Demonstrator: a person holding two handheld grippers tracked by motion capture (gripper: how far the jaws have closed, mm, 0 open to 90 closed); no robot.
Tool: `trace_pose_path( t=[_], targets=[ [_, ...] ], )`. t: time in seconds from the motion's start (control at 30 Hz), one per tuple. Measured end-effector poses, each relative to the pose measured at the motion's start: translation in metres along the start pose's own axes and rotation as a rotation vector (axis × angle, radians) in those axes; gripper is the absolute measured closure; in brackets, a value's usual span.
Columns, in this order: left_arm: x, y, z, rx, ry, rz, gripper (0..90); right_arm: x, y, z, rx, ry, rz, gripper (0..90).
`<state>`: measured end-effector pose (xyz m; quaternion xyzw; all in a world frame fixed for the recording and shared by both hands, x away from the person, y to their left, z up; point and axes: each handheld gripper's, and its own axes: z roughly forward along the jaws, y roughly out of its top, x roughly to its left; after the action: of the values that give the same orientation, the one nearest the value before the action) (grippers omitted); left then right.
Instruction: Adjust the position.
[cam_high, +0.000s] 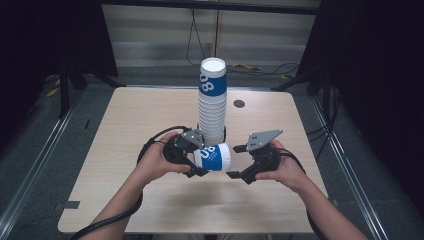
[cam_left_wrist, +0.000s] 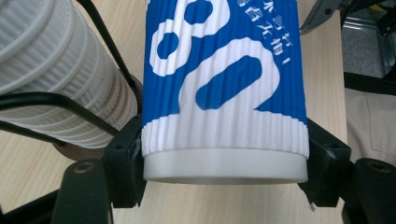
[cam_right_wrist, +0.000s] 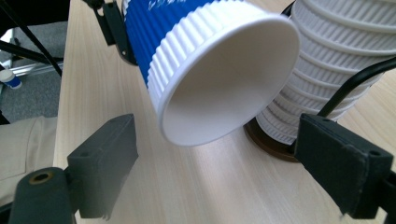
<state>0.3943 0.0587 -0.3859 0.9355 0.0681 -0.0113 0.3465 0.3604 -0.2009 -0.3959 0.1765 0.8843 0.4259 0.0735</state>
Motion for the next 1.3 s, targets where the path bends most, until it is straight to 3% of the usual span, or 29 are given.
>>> trace_pose_path(
  t=[0.4, 1.3],
  targets=[
    [0.0004, 0.001, 0.0021, -0.015, -0.026, 0.005, 29.9, -0.0026, 0.0022, 0.0017, -0.03, -0.004, 0.009, 12.3],
    [-0.0011, 0.0022, 0.0028, -0.05, -0.062, 0.014, 29.9, -0.0017, 0.002, 0.0085, -0.028, 0.025, -0.016, 10.2]
  ],
)
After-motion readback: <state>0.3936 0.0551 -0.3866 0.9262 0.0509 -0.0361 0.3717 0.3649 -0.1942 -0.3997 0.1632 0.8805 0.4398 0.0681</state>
